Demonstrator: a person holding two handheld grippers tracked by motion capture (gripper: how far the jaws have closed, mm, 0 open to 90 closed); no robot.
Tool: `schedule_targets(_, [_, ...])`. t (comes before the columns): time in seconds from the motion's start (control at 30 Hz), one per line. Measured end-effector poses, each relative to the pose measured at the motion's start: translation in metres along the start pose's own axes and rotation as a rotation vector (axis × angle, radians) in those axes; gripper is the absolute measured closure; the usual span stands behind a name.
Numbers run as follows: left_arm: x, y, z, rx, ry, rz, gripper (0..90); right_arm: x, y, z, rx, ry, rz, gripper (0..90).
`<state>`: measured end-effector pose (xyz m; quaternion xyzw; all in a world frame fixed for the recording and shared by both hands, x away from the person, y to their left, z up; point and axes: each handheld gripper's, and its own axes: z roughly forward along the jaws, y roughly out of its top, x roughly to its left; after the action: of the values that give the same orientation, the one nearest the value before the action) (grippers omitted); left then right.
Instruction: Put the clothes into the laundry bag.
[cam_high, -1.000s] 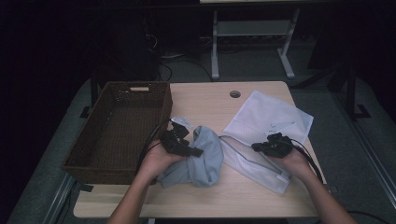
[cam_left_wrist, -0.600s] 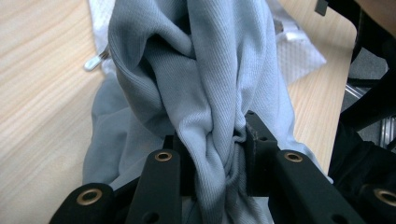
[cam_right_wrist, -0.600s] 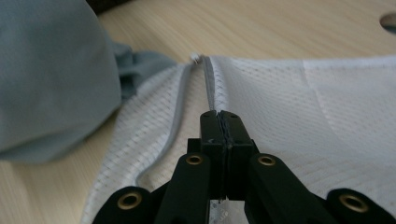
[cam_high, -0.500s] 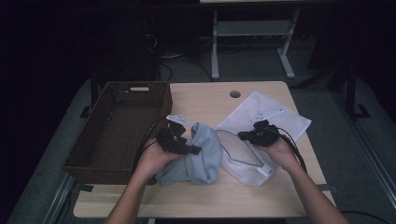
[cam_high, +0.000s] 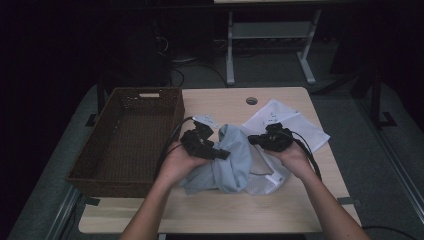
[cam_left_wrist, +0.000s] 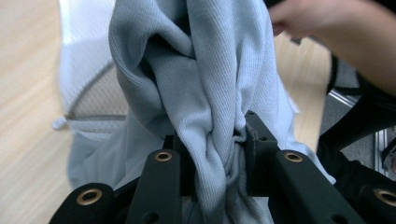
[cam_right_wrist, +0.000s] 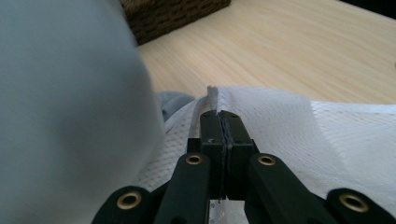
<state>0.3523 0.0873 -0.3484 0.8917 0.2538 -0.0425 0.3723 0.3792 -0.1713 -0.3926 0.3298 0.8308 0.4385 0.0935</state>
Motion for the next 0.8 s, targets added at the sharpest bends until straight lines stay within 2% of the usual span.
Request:
schedule_targets(0.13, [0.005, -0.002, 0.027, 0.069, 0.011, -0.007, 71.2, -0.006, 0.001, -0.011, -0.040, -0.003, 0.026, 88.3])
schedule_targets(0.27, [0.009, 0.000, 0.044, 0.105, 0.013, -0.007, 71.1, -0.010, 0.004, -0.021, -0.073, -0.004, 0.036, 88.4])
schedule_targets(0.43, [0.011, 0.006, 0.061, 0.126, 0.015, -0.010, 71.0, -0.007, 0.006, -0.027, -0.096, 0.011, 0.038, 88.6])
schedule_targets(0.6, [0.018, 0.008, 0.076, 0.147, 0.013, -0.022, 70.6, 0.000, 0.009, -0.028, -0.101, 0.033, 0.018, 88.7])
schedule_targets(0.67, [0.020, 0.008, 0.080, 0.147, 0.019, -0.024, 69.7, 0.005, 0.012, -0.031, -0.116, 0.056, 0.010, 88.7])
schedule_targets(0.73, [0.021, 0.008, 0.083, 0.143, 0.022, -0.021, 68.7, 0.007, 0.013, -0.032, -0.119, 0.055, 0.003, 88.7])
schedule_targets(0.8, [0.021, 0.008, 0.083, 0.131, 0.032, -0.012, 63.8, 0.010, 0.014, -0.032, -0.114, 0.051, -0.008, 88.7])
